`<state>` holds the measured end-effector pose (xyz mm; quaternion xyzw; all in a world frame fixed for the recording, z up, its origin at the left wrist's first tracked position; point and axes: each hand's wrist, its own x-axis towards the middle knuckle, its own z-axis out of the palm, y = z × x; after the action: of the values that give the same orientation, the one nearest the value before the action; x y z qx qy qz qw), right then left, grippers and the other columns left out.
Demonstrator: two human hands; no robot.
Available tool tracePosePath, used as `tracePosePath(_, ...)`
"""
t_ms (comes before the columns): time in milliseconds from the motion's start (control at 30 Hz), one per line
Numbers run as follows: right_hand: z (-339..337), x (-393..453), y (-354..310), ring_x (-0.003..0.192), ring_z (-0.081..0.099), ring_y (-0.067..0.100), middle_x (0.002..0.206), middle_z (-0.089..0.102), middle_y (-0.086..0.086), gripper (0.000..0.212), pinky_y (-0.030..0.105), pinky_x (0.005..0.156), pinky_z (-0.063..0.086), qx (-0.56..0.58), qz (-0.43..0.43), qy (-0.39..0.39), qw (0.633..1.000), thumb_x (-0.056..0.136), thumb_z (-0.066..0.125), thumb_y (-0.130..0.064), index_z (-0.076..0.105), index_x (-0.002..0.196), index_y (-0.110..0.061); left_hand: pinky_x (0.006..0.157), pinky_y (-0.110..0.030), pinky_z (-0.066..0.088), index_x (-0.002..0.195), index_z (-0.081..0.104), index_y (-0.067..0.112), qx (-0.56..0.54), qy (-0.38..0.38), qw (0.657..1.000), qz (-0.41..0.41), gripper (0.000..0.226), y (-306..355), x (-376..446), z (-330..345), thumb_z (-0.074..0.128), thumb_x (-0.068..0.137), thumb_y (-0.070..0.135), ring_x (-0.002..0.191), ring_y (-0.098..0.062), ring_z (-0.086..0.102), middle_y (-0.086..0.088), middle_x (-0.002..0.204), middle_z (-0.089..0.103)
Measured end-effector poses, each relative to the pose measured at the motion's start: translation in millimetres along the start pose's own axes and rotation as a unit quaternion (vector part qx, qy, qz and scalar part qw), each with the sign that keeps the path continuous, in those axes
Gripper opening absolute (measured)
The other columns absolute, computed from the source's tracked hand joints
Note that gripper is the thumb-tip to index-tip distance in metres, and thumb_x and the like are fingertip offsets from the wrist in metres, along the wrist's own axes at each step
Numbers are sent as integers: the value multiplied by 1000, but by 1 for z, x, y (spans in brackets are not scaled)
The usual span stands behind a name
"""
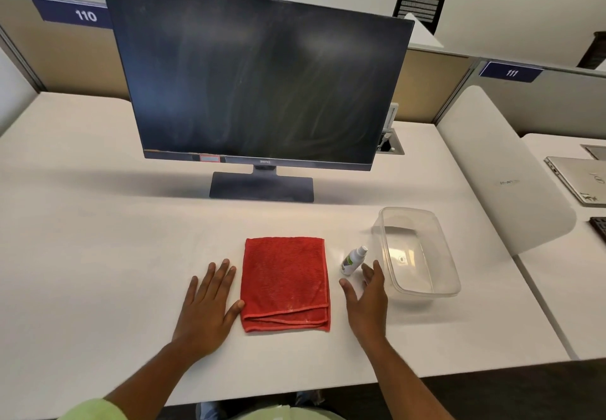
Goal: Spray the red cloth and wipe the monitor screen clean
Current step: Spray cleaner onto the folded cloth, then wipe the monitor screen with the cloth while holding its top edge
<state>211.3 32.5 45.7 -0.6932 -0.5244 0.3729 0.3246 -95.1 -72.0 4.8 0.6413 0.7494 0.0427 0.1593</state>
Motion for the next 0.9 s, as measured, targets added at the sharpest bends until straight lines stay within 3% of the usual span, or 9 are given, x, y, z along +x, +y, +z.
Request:
tracePosePath(100,4,-24,5,126,65,26,133,65,3,53,41,104,55,-25,16,54,998,97,77,-21,51,142,-14,128,-41,-7,164,4,26,-75,14,997,-19,86,4,3,-3,4,92,74,157,-13,-15,10,170,-7)
tracePosePath(167,8,-31,4,117,69,22,120,66,-4,35,33,92,56,-32,30,38,998,99,75,-22,58,129,-19,128,-42,4,161,29,23,-151,55,985,-56,74,11,7,-7,26,100,65,159,-17,8,6,170,19)
tracePosePath(233,14,-32,-1,114,69,18,119,66,-7,33,30,91,54,-42,28,-16,999,100,74,-25,60,129,-19,121,-42,28,149,49,18,-213,116,965,-96,58,20,13,-14,47,103,51,147,-23,38,-2,155,49)
tracePosePath(333,25,-29,-20,110,67,13,114,66,-14,27,26,89,53,-67,13,-69,995,99,74,-32,60,123,-26,104,-41,48,142,55,12,-338,119,920,-161,49,42,25,-25,66,98,32,120,-25,60,-3,123,68)
tracePosePath(467,44,-21,-42,103,71,18,109,73,-8,31,37,89,59,-136,11,-101,986,96,72,-46,65,118,-25,93,-36,53,145,50,14,-457,55,839,-289,60,65,38,-37,73,93,35,99,-21,66,3,104,68)
tracePosePath(567,54,-20,-50,109,71,23,117,73,-5,49,36,90,56,-156,53,-115,980,92,75,-53,62,127,-21,93,-39,54,138,49,18,-473,23,824,-311,70,69,44,-40,82,83,45,103,-26,67,-2,109,70)
tracePosePath(667,60,-24,-52,108,72,24,115,74,-5,45,32,86,53,-151,63,-131,978,90,79,-46,64,124,-22,79,-31,57,110,63,15,-479,-38,828,-288,46,65,48,-43,87,80,39,90,-18,71,1,101,72)
tracePosePath(767,60,-24,-53,99,76,20,105,81,-4,22,36,91,60,-41,108,-165,980,89,81,-28,75,109,-24,58,-21,55,95,74,16,-547,-94,790,-259,18,59,48,-50,82,87,31,74,-10,75,-6,101,79)
tracePosePath(900,48,-26,-68,100,79,27,103,83,5,29,44,93,64,151,196,-235,940,88,79,-15,77,117,-14,81,-33,58,115,68,16,-618,-103,740,-247,28,49,43,-66,67,97,38,102,-22,72,-5,113,76)
